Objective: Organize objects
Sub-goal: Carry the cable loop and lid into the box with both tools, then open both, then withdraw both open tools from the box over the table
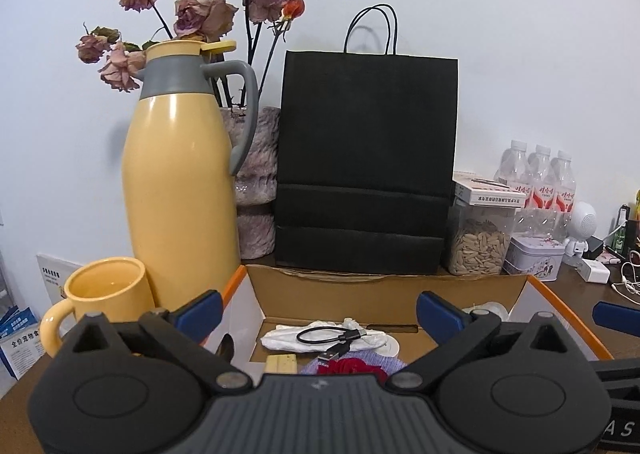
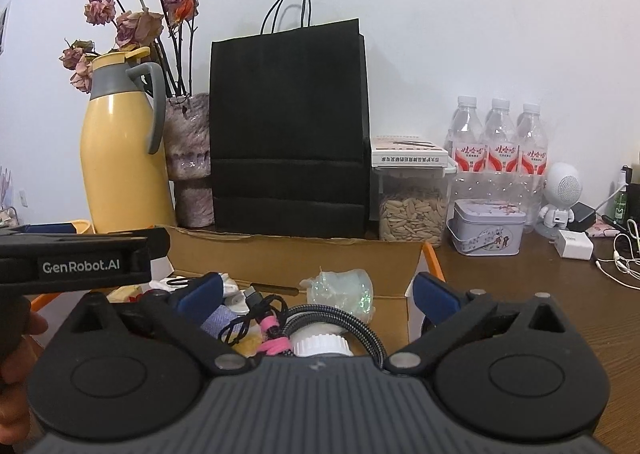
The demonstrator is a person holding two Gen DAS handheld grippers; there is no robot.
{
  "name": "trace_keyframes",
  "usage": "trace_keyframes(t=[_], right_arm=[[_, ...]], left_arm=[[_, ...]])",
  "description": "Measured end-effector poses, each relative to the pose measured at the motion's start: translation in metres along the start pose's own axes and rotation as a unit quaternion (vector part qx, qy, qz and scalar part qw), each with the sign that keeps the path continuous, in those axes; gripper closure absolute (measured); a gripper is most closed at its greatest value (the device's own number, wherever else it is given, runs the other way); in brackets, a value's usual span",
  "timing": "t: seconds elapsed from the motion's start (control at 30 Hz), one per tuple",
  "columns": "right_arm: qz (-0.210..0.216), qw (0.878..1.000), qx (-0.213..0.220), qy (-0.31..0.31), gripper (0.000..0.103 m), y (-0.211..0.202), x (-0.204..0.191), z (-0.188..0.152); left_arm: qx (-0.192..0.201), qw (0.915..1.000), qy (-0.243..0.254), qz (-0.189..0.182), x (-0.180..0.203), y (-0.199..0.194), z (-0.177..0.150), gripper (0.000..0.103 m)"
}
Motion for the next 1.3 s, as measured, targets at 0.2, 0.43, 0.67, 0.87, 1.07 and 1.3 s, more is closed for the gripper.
trace_keyframes(t=[0.2,0.43,0.67,0.87,1.07,1.3], right_arm=[[-0.004,1.0,-0.004,-0.005,0.0,-0.004,0.001,-0.005],[-0.008,1.0,0.006,-0.011,0.0,-0.019,0.003,-0.011],[-0.024,0.999,0.014,-0.025,0.0,-0.044,0.001,-0.021],[-0.026,0.999,0.007,-0.035,0.0,-0.068,-0.004,-0.034],[-0.027,0.999,-0.018,-0.04,0.0,-0.09,-0.007,-0.053],[-0.053,0.997,-0.058,-0.018,0.0,-0.105,0.01,-0.075]], left_arm=[[-0.002,1.0,-0.001,-0.002,-0.003,-0.004,-0.004,0.0],[0.005,1.0,-0.002,0.0,-0.015,-0.017,-0.012,0.0],[0.016,0.9998,0.002,-0.006,-0.025,-0.043,-0.025,0.0],[0.015,0.9996,0.016,-0.018,-0.028,-0.073,-0.042,0.0],[-0.02,0.9989,0.029,-0.031,-0.022,-0.093,-0.068,0.0],[-0.069,0.9948,0.041,-0.063,-0.003,-0.105,-0.092,0.0]])
Point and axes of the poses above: each gripper's, at about its wrist camera, not at the fingertips, and y roughly the way its jaws point, x to its right, z to its top, the point moved 6 cm from there along y, roughly the way its jaws point, and after that the axes turned 12 degrees about z, right-handed, at the moved point
